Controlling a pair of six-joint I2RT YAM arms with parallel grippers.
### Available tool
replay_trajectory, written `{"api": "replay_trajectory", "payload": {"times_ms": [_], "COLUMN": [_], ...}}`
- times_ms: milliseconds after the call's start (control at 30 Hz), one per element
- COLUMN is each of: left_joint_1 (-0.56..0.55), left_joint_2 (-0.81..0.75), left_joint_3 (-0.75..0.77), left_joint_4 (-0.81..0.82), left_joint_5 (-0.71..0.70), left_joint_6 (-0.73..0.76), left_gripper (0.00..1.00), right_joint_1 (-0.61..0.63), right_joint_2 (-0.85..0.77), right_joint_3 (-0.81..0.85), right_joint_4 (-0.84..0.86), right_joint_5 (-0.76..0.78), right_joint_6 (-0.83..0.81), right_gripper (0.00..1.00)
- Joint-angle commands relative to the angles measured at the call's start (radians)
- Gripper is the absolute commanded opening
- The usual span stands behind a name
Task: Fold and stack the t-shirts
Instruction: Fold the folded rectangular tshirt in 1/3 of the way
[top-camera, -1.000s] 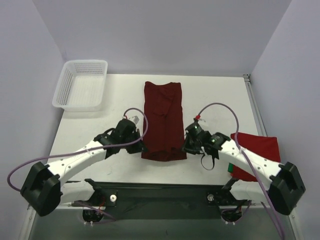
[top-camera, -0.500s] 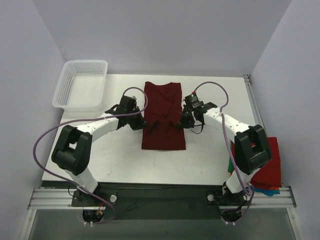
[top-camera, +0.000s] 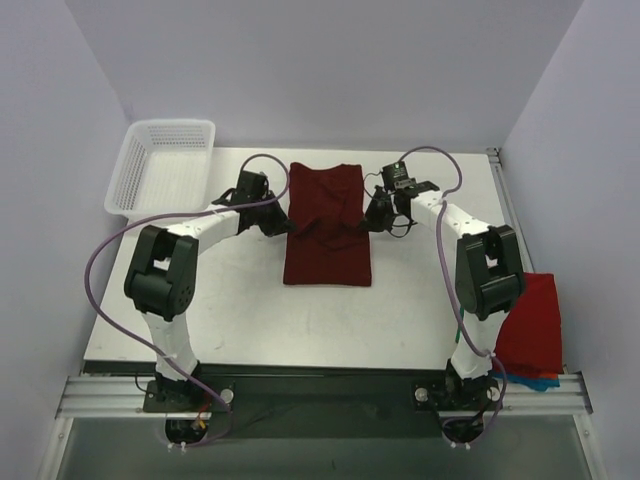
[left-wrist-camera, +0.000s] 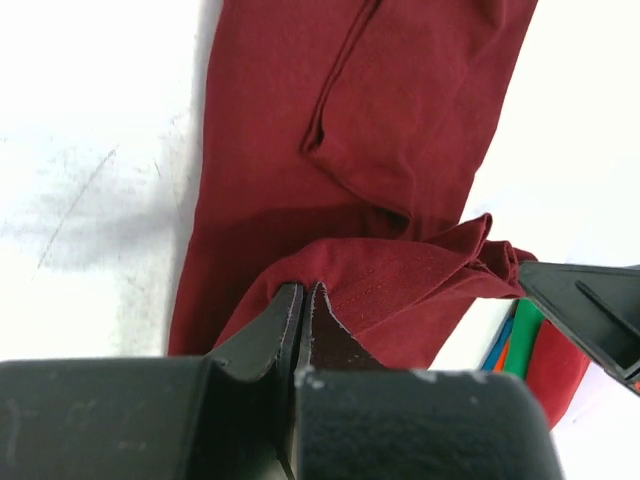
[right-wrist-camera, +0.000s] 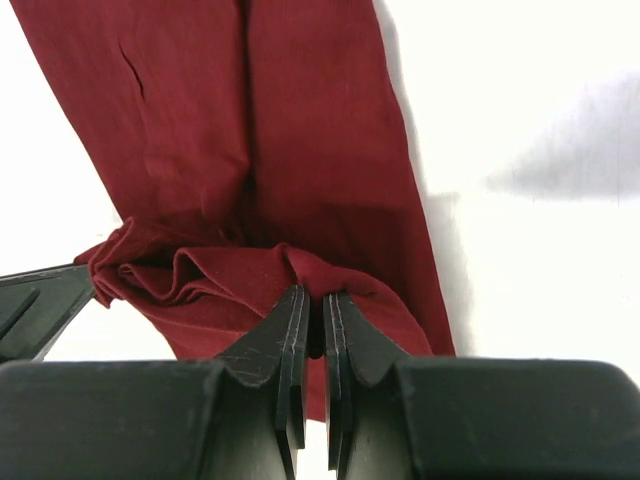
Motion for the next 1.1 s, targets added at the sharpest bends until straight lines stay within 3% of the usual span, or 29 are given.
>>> {"api": "replay_trajectory", "payload": {"times_ms": [0, 267, 300, 400, 433, 500, 533, 633, 700, 733, 833, 933, 1067], "left_joint_1": [0.011, 0.042, 0.045, 0.063, 0.068, 0.083, 0.088, 0.091, 0.083, 0.065, 0.022, -0.010, -0.059], "left_joint_2": [0.027, 0.090, 0.093, 0.079, 0.073, 0.052, 0.041, -0.011, -0.045, -0.053, -0.048, 0.033, 0.133], "left_joint_3": [0.061, 0.101, 0.109, 0.109, 0.104, 0.101, 0.091, 0.068, 0.057, 0.052, 0.048, 0.116, 0.201], "left_joint_4": [0.060, 0.090, 0.092, 0.096, 0.104, 0.106, 0.106, 0.092, 0.086, 0.087, 0.125, 0.135, 0.156], "left_joint_5": [0.030, 0.054, 0.057, 0.053, 0.051, 0.048, 0.044, 0.007, -0.024, -0.033, -0.020, 0.039, 0.083], "left_joint_6": [-0.007, 0.000, 0.004, 0.011, 0.011, 0.019, 0.022, 0.030, 0.040, 0.040, 0.034, 0.028, 0.030], "left_gripper": [0.00, 0.00, 0.04, 0.21, 0.37, 0.50, 0.60, 0.63, 0.62, 0.59, 0.35, 0.13, 0.03], "right_joint_1": [-0.022, -0.064, -0.067, -0.082, -0.088, -0.090, -0.092, -0.092, -0.075, -0.066, -0.024, 0.008, 0.026], "right_joint_2": [0.036, 0.110, 0.116, 0.133, 0.139, 0.130, 0.122, 0.078, 0.041, 0.033, 0.039, 0.074, 0.148], "right_joint_3": [0.060, 0.137, 0.143, 0.177, 0.191, 0.208, 0.206, 0.185, 0.157, 0.152, 0.151, 0.160, 0.188], "right_joint_4": [-0.017, -0.018, -0.018, -0.020, -0.026, -0.036, -0.040, -0.052, -0.047, -0.046, -0.035, 0.020, 0.133], "right_joint_5": [-0.040, -0.073, -0.079, -0.101, -0.105, -0.104, -0.096, -0.061, -0.044, -0.041, -0.056, -0.117, -0.219], "right_joint_6": [-0.029, -0.060, -0.061, -0.092, -0.100, -0.124, -0.130, -0.137, -0.141, -0.146, -0.147, -0.127, -0.088], "right_gripper": [0.00, 0.00, 0.00, 0.23, 0.38, 0.47, 0.52, 0.51, 0.47, 0.39, 0.23, 0.18, 0.15]}}
